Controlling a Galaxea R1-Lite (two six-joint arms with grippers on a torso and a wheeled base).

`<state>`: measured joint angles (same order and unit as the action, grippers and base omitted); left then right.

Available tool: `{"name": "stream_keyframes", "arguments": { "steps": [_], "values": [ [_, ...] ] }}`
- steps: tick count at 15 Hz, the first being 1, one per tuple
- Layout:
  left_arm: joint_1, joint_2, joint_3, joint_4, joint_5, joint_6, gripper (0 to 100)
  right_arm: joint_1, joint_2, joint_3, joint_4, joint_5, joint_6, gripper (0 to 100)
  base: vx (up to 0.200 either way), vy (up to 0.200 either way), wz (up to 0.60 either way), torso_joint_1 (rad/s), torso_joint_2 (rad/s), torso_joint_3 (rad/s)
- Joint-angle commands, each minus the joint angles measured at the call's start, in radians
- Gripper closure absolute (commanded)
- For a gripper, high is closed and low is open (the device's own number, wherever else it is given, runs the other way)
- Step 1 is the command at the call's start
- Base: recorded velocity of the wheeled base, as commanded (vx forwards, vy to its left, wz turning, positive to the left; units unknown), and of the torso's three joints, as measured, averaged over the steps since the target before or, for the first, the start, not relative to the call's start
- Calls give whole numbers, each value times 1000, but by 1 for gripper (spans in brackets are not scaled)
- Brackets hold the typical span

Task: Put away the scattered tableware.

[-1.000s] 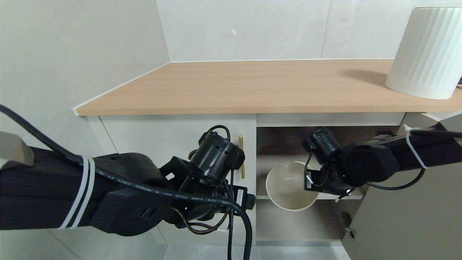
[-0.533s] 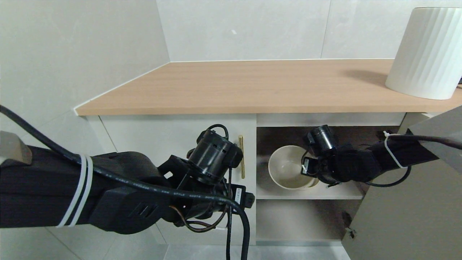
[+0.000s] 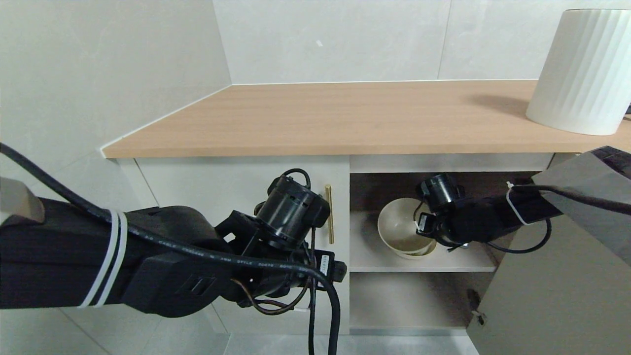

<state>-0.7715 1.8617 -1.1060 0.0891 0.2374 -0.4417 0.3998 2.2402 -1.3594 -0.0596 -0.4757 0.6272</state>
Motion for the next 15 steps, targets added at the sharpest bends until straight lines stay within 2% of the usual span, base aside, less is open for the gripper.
{"name": "stream_keyframes", "arguments": {
  "steps": [1, 8, 9, 15],
  "values": [
    [0, -3, 0, 0, 0, 0, 0, -9, 36, -15, 0, -9, 0, 100, 0, 0, 0, 0, 0, 0],
    [3, -4, -2, 0, 2, -2, 0, -13, 45, -17, 0, -11, -1, 100, 0, 0, 0, 0, 0, 0],
    [3, -6, -2, 0, 2, 0, 0, -13, 45, -15, 0, -9, -1, 0, 0, 0, 0, 0, 0, 0],
    [3, -6, -2, -5, 2, -2, 0, -9, 36, -12, 3, 20, -1, 0, 0, 0, 0, 0, 0, 0]
  ]
}}
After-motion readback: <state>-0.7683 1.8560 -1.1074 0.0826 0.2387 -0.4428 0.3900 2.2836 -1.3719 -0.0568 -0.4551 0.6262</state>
